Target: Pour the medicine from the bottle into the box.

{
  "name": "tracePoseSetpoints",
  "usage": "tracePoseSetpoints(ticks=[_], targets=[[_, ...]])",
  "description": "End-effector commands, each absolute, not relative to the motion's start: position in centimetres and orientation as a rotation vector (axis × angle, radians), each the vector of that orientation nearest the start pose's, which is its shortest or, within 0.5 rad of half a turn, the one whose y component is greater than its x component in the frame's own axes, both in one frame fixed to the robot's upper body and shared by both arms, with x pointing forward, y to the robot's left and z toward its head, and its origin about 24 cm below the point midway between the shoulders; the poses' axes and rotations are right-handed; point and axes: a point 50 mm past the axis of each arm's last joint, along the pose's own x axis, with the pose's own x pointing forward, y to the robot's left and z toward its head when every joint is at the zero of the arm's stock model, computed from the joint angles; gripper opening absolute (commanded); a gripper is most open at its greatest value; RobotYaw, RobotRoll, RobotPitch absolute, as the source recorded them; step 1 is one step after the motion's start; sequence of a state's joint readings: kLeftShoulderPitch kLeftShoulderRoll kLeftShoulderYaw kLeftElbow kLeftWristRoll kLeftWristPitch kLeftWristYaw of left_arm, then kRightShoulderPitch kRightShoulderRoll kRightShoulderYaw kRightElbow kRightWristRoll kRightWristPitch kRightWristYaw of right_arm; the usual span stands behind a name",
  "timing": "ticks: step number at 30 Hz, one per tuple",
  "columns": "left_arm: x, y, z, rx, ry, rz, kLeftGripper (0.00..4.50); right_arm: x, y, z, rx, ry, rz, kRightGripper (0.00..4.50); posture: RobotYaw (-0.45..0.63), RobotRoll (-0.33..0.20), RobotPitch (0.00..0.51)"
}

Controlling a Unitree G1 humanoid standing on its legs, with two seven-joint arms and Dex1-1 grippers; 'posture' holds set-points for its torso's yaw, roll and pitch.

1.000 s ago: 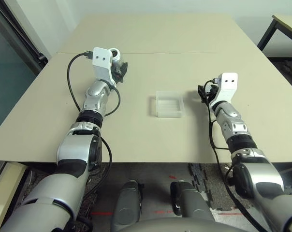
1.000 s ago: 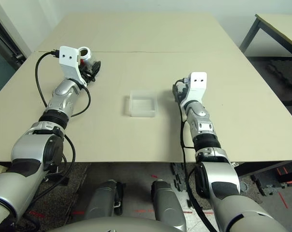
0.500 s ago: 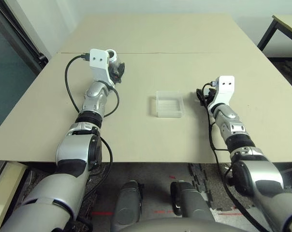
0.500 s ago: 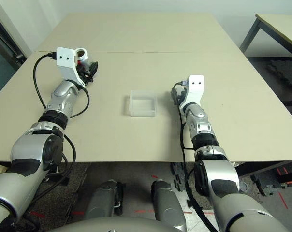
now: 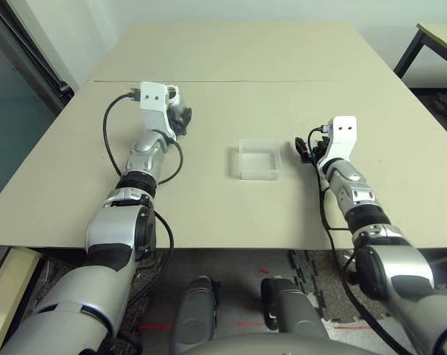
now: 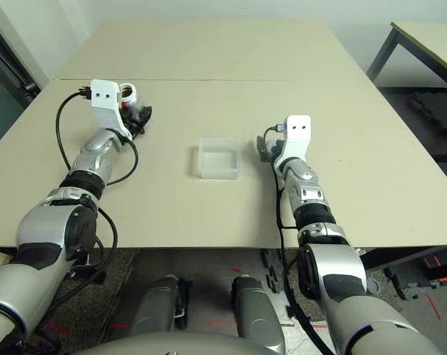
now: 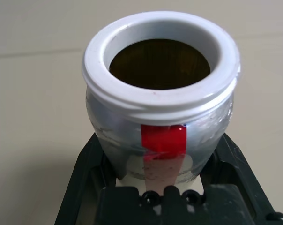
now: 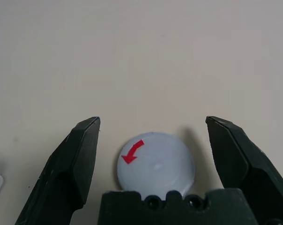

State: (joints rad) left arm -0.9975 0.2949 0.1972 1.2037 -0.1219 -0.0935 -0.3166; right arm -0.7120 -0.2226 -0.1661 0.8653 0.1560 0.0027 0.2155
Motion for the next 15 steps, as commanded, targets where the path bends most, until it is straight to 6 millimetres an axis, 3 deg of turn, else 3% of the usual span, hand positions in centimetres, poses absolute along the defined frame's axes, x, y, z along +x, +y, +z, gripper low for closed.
tracePoseSetpoints(ticks=[1,6,11,15], targets=[[40.6,19.4,11.8,-0.010,0.130,-0.176,2.49,37.0,-19.7,8.4,0.048,0.094,0.122,4.50,0.02,0.000,0.081],[40.9,19.3,12.4,0.089,0.167,-0.211,2.49,34.0,-20.8,10.4,0.044,0.066,0.185,4.50,0.01,0.000,0.077],[41.3,18.5,13.5,0.251,0.184,-0.286,2.49,29.2,-21.2,10.2,0.009,0.190,0.350,4.50,-0.02,0.000,0.072],[41.7,17.2,14.9,0.430,0.154,-0.362,2.49,27.1,-21.2,10.4,-0.032,0.265,0.489,4.50,-0.06,0.000,0.068]])
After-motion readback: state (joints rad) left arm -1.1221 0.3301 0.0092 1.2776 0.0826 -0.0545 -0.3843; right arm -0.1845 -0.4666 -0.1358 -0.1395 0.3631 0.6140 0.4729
